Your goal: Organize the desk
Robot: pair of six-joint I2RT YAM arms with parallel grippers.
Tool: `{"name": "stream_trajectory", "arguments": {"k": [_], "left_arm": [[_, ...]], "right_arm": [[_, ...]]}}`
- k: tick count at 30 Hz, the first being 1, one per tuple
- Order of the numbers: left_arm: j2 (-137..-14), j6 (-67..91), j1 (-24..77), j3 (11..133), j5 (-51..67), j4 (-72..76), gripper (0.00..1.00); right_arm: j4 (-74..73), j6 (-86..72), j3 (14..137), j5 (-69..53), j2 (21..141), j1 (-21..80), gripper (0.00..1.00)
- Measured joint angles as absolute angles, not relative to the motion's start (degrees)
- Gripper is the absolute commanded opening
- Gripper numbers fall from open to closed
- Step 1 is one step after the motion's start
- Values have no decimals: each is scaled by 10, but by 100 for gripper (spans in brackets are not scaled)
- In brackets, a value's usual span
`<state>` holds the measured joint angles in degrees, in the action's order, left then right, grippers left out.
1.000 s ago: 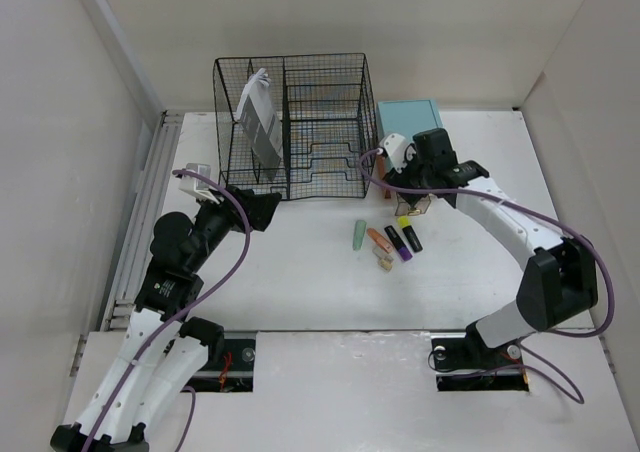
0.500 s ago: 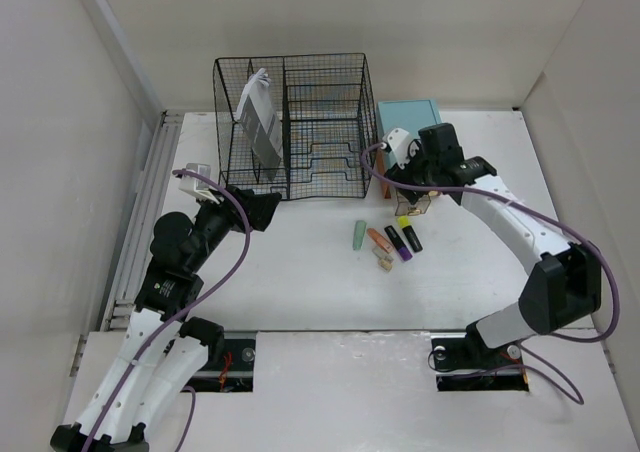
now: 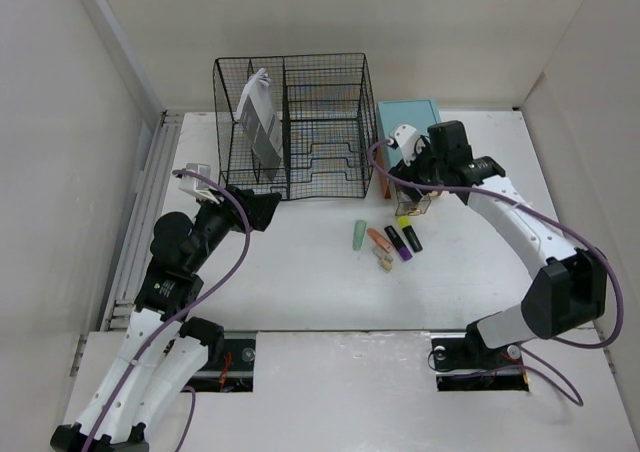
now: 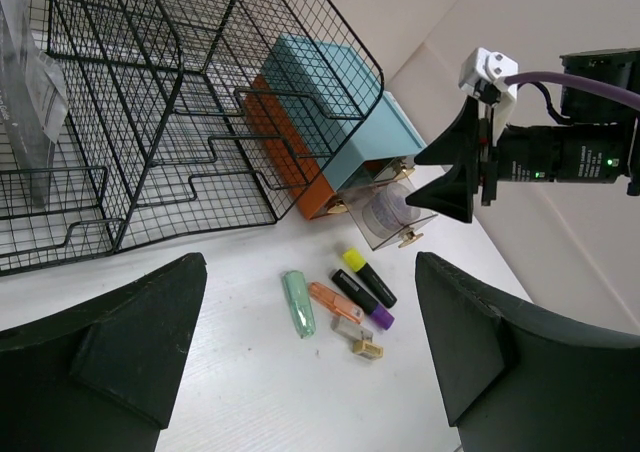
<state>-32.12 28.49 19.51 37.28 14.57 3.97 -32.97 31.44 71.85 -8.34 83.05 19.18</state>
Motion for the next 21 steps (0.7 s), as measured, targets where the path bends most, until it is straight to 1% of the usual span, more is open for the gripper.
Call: {"name": "stream_trajectory", "arguments": {"k": [1,3,4,8,13,18,21], "left_arm": [[-321,285,195,373,146,40,83],[-321,285,195,373,146,40,83],[-321,285,195,373,146,40,83],[-321,285,195,373,146,40,83],[-321,285,195,373,146,40,83],[-320,285,195,373,146,39,83],[-317,286,195,373,148,40,83]], "right_arm": [[-330,315,718,-89,828,191,48],[-329,325,716,-110,820,190,25],[-333,332,714,-128,811,189,1],[-363,394,712,-211,771,184,0],[-453,524,713,-305,750,183,0],[-556,619,713,-321,799,180,0],[-567,630,705,-305,825,179,0]]}}
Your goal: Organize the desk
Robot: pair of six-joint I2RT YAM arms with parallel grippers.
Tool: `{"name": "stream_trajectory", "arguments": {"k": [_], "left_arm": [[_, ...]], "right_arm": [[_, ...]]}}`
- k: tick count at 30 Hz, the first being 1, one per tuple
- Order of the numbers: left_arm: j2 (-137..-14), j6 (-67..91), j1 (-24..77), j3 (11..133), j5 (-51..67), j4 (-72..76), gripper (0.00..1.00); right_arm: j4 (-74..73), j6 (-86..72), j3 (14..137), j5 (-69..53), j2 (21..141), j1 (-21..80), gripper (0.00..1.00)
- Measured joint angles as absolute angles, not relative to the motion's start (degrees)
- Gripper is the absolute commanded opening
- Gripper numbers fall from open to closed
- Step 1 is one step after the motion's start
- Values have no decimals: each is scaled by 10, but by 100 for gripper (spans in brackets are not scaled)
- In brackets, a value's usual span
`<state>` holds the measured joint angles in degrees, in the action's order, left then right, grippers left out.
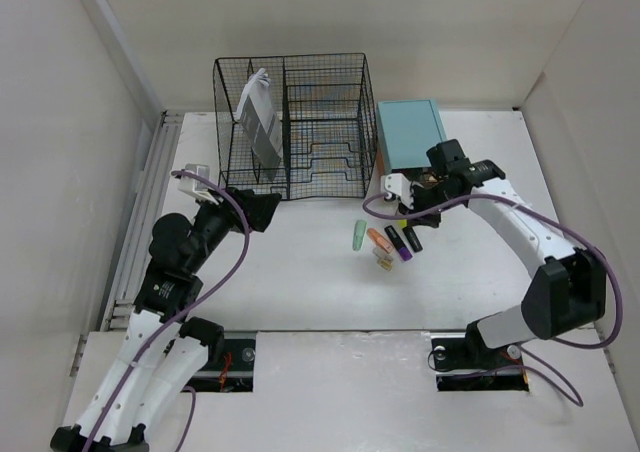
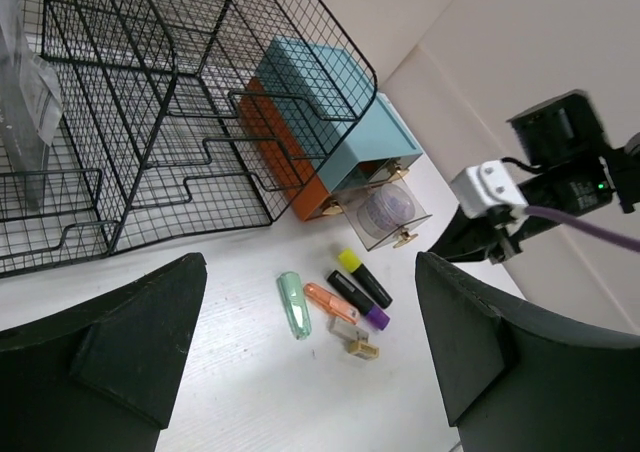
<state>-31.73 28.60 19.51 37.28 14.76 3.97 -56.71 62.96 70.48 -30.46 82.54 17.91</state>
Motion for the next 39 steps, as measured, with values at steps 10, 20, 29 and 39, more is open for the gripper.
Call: {"name": "stream_trajectory", "arguments": {"k": [10,20,29,39], "left_arm": [[-318,339,195,347,176,87,83],[-364,390,195,320,192,146,82],[-385,404,198,317,196,173,82],[-408,381,199,351,201,139,82]], "right_arm": [[-429,540,665,-157,867,179,0],[-265,450,665,-37,901,180,0],[-187,406,665,25,905,183,0],[-237,365,660,-30,830,190,100]]}}
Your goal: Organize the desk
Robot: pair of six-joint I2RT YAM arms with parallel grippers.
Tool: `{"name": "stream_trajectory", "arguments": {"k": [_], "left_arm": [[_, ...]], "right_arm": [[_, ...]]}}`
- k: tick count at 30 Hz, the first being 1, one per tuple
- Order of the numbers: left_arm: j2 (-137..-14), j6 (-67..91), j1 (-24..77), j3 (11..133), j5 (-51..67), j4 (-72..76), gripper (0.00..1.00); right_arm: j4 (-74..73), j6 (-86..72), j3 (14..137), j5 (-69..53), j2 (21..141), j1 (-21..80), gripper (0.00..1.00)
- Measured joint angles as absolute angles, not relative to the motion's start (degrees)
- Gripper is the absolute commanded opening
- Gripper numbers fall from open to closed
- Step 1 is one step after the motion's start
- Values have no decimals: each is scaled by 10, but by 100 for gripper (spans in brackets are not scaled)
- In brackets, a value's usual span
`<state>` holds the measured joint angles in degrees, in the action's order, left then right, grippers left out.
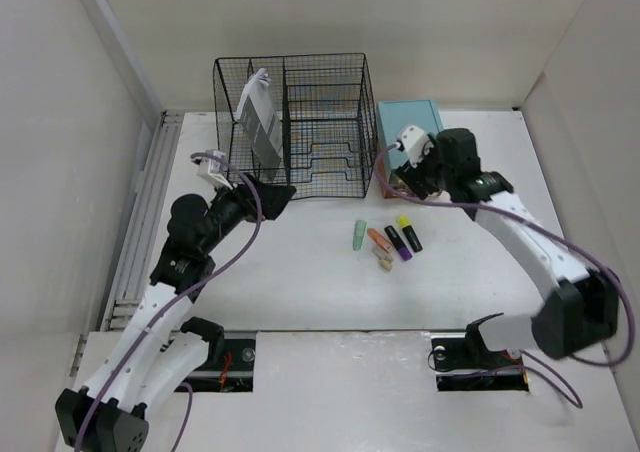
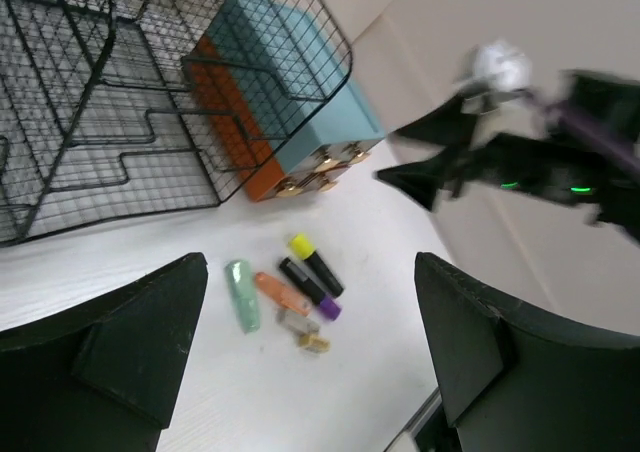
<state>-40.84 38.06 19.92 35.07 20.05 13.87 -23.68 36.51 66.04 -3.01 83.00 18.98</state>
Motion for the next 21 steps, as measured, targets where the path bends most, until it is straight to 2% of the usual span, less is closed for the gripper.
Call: {"name": "stream_trajectory", "arguments": {"k": [3,7,12,16,21], "left_arm": [[-448,340,199,414,200,84,82],[-519,263,232,532,164,-3,80],[-587,167,381,605,33,-78,83],[-587,133,390,567,18,-99,85],[-550,112,389,528,22,-103,86]], "right_arm": [[-211,325,623,-22,692,192,97],[-182,246,601,-34,599,171,62],[-177,143,597,-91,688,105,62],[-188,75,568,-156,765,41,62],[-178,13,561,-223,804,-21,65]]}}
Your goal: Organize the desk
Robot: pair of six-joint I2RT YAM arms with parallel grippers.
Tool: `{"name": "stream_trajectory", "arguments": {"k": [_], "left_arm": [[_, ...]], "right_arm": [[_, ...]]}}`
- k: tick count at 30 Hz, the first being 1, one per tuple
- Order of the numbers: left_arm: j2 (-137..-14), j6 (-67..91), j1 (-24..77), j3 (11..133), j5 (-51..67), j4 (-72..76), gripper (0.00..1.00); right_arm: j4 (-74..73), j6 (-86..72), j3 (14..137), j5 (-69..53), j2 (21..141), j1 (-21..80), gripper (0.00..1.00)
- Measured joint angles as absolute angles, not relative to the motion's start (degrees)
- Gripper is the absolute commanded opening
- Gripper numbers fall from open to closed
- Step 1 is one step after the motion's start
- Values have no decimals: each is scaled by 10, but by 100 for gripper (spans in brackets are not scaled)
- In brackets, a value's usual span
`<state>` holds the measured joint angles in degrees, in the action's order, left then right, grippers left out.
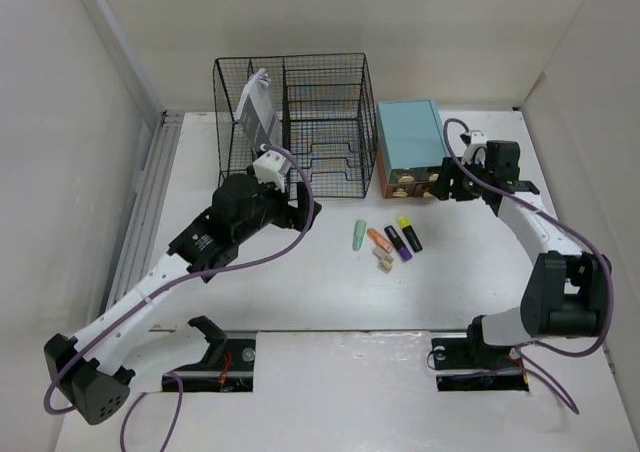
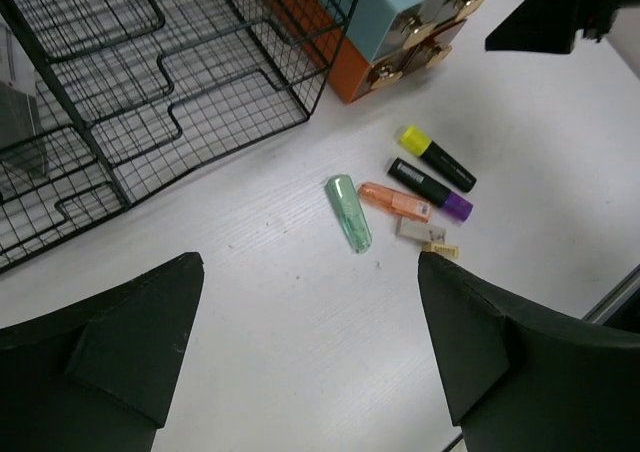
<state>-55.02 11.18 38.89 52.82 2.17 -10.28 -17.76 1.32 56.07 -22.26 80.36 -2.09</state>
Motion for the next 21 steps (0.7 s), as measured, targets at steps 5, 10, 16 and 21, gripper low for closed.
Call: {"name": "stream_trajectory", "arguments": {"k": [5,10,16,21], "left_arm": [[-538,101,389,528,27,-86,86],[-545,96,389,528,29,-86,86],[-545,94,389,528,32,-86,86],[-545,94,389,528,33,-86,86]], "right_arm": [[-151,-24,566,-265,850,-34,65],[-137,-52,574,-290,901,-35,65],[-79,-100,571,-293,909,-42,65],[-16,-135,550,-284,899,-44,64]]}}
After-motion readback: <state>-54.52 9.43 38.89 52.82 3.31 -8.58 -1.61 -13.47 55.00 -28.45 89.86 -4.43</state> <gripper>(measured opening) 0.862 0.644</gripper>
